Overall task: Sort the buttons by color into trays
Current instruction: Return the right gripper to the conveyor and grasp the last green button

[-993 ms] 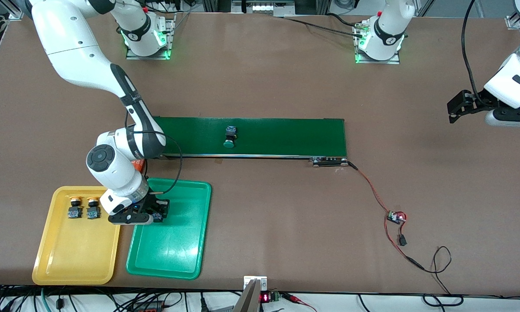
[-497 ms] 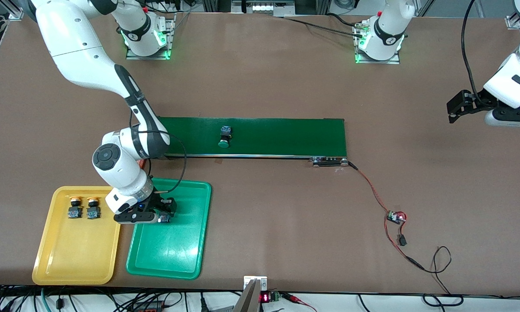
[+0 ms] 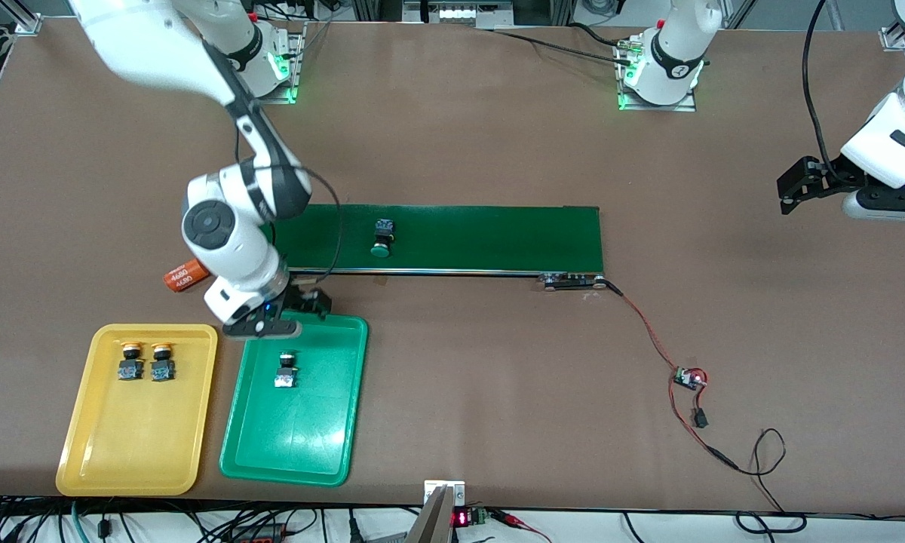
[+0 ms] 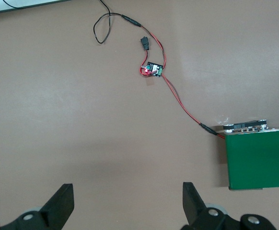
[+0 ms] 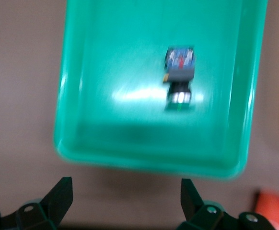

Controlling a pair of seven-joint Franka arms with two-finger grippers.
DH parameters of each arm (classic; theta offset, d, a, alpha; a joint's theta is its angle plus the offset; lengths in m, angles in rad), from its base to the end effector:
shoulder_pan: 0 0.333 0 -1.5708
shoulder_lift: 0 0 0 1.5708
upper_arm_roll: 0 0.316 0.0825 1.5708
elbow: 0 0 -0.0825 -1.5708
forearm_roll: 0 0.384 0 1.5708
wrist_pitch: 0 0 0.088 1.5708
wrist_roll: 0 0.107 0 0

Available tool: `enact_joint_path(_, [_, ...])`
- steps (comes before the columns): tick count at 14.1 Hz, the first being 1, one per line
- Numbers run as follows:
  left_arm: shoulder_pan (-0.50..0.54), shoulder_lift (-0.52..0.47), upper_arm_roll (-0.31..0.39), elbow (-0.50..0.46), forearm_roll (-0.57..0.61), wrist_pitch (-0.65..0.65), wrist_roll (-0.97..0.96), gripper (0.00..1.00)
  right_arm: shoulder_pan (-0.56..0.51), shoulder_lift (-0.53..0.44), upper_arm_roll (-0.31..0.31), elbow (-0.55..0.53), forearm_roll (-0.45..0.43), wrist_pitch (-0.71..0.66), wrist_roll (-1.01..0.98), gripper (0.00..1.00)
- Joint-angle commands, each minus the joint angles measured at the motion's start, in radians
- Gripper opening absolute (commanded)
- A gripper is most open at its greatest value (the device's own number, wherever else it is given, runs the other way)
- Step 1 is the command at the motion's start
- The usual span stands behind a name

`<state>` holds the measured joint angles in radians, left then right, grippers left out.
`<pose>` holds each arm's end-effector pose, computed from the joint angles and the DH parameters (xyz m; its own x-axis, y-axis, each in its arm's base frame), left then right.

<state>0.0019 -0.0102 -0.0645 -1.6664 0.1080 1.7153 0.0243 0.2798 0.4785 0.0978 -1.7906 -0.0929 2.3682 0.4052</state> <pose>0.5626 -0.0254 0.5982 0.9932 -0.1020 0.0556 -0.0955 -0.9894 -0.1094 0.6198 0.2387 0.2954 0.9944 0.0214 0.1036 0.0232 -0.9996 -0.0158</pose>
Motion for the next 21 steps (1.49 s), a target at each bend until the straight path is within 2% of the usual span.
enact_joint_path(1, [0.003,-0.022,-0.006,-0.01,0.012,-0.011,-0.007,1.0,0.062,-0.125,-0.003,-0.119,0.004,-0.07,0.092,1.0])
enact_joint_path(4, [0.003,-0.022,-0.006,-0.01,0.012,-0.011,-0.007,1.0,0.101,-0.164,0.005,-0.174,0.004,-0.069,0.164,1.0])
enact_joint_path(10, [0.004,-0.02,-0.006,-0.01,0.012,-0.01,-0.006,1.0,0.078,-0.227,0.056,-0.269,0.01,-0.037,0.213,1.0])
enact_joint_path(21, [0.001,-0.019,-0.006,-0.01,0.012,-0.011,-0.012,1.0,0.082,-0.17,0.082,-0.299,0.009,0.032,0.276,1.0])
